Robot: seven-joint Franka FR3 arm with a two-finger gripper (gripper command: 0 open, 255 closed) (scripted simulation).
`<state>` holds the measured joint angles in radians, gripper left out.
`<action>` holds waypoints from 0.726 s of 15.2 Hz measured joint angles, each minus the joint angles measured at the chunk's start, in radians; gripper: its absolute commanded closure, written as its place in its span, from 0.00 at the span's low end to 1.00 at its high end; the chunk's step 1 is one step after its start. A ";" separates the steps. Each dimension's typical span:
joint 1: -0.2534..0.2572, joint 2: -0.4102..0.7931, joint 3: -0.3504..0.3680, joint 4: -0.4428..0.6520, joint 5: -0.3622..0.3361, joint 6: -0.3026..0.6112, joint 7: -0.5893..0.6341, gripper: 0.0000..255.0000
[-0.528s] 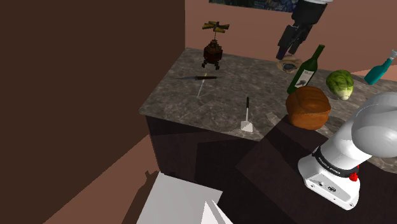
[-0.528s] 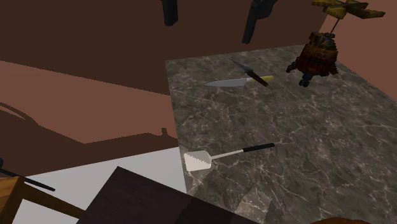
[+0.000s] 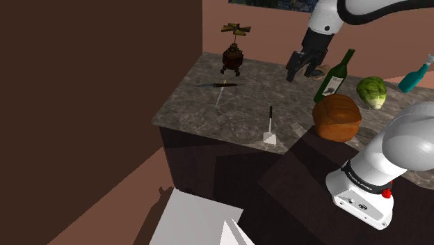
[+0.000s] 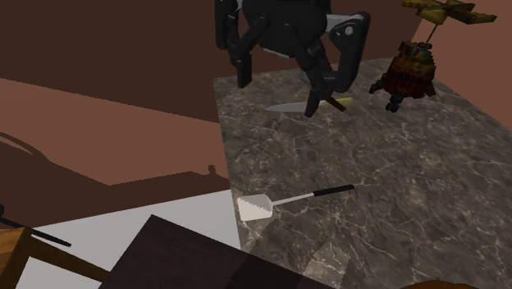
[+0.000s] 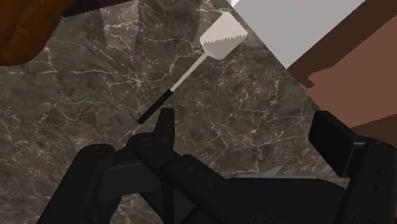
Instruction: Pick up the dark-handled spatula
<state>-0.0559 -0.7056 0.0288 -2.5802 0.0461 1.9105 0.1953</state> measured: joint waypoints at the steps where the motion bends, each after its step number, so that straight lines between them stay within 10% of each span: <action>1: -0.011 0.011 0.006 -0.025 0.001 0.036 0.028 0.00; 11: -0.122 0.289 0.087 -0.156 -0.001 0.453 0.334 0.00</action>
<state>-0.1781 -0.4168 0.1156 -2.7358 0.0455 2.3635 0.5288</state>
